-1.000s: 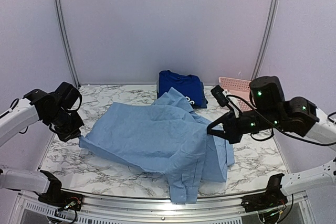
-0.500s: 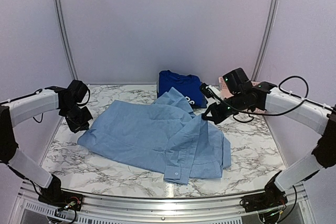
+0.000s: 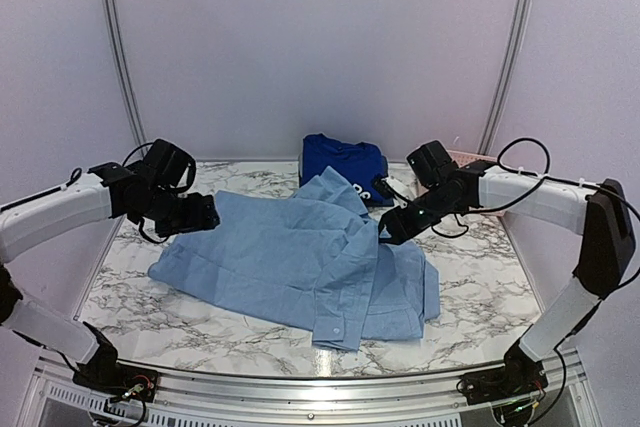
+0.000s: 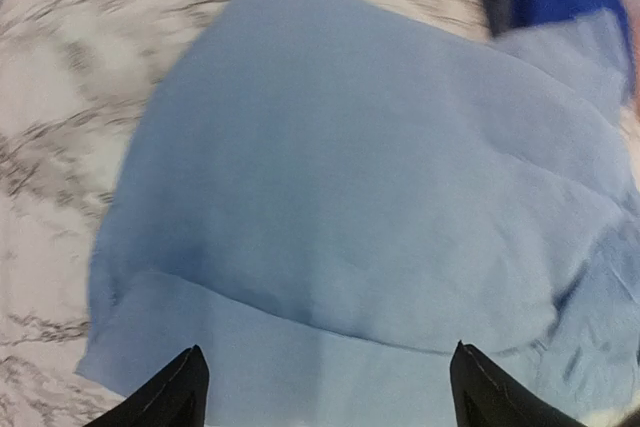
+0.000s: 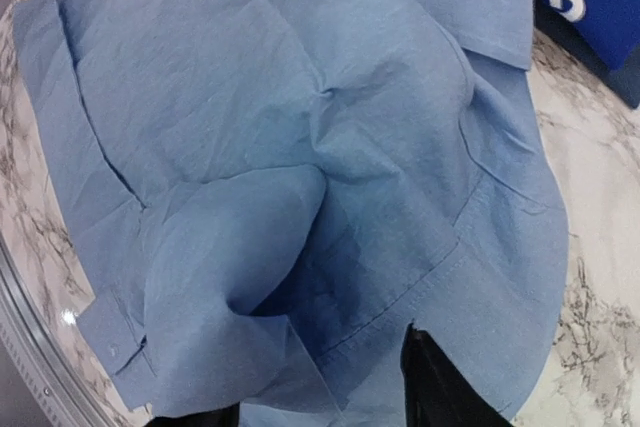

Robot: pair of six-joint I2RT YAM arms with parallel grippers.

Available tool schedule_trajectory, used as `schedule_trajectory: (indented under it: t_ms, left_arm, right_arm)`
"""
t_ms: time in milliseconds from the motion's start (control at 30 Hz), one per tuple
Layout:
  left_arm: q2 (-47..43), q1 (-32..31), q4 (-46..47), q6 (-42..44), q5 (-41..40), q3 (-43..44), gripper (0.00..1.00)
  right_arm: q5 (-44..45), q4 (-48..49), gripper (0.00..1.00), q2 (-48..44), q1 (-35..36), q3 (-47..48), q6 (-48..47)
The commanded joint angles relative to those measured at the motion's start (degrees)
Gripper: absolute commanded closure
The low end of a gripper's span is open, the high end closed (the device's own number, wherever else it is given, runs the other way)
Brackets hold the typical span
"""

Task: Fold and stack the mixed laundry pile
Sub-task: Fold the flattened shirt at the center of the board.

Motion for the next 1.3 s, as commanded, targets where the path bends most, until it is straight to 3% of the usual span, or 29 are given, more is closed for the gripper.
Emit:
schedule_trajectory:
  t_ms: [0,133,300,400,567,833,1267]
  left_arm:
    - [-2.78,-14.81,3.28,10.1,4.72,-1.1,0.14]
    - [0.62,-27.1,5.34,11.43,5.92,-3.07,0.19]
    - [9.16,-39.58,9.25,14.29,2.54,-0.72,0.22]
    - [15.89,-42.79,9.91,16.57,2.19,3.45,0.26]
    - [24.64,-43.69,10.71,12.36,5.74,9.18,0.3]
    - [27.03,-42.4,16.95,2.65,10.29,5.76,0.31]
    - [28.21,-39.34,28.15,-6.36,19.07,-2.04,0.41]
  right_arm:
    - [-0.92,-3.39,0.43,-4.57,-2.6,-2.27,5.1]
    - [-6.78,-4.78,0.31,-12.05,-5.62,-7.86,10.84]
    - [-8.08,-7.42,0.3,-17.09,-5.78,-13.94,14.31]
    - [-9.28,-7.94,0.33,-19.63,-5.77,-15.92,15.76]
    - [-15.71,-3.85,0.51,-24.69,-4.81,-19.67,21.52]
    - [-15.98,8.36,0.73,-25.83,3.37,-28.76,31.63]
    - [-12.3,16.25,0.89,-21.47,5.82,-37.02,33.84]
